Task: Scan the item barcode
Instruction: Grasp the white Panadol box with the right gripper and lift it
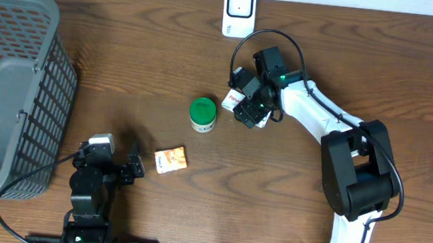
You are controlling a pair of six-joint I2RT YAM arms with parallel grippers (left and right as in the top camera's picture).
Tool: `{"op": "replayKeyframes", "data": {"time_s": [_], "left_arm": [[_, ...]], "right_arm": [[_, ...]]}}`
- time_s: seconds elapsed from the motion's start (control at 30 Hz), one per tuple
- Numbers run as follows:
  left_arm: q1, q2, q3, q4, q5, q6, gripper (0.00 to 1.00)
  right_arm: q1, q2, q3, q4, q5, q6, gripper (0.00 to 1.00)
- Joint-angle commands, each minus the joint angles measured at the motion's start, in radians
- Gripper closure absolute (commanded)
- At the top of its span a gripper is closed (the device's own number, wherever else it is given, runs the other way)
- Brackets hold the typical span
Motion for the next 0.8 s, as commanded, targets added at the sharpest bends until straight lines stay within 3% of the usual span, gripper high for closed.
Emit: {"op": "replayKeyframes", "data": {"time_s": [0.0, 0.23, 0.5, 0.77], "left_arm": [[0.003, -0.001, -0.011, -0.039, 0.008, 0.013, 0.01], [0.003, -0.001, -0.011, -0.039, 0.008, 0.013, 0.01], [0.003, -0.001, -0.011, -0.039, 0.008, 0.013, 0.01], [0.003, -0.001, -0.011, -0.039, 0.008, 0.013, 0.01]], "right_arm": [[0.01, 0.04, 0.013, 0.008, 0.017, -0.005, 0.23], [0.032, 0.073, 0.013, 0.021, 0.021, -0.005, 0.29], [0.056, 0.074, 0.013, 0.024, 0.024, 0.032, 0.61], [0.042, 0.07, 0.043, -0.06, -0.066, 0.087, 0.69]]}}
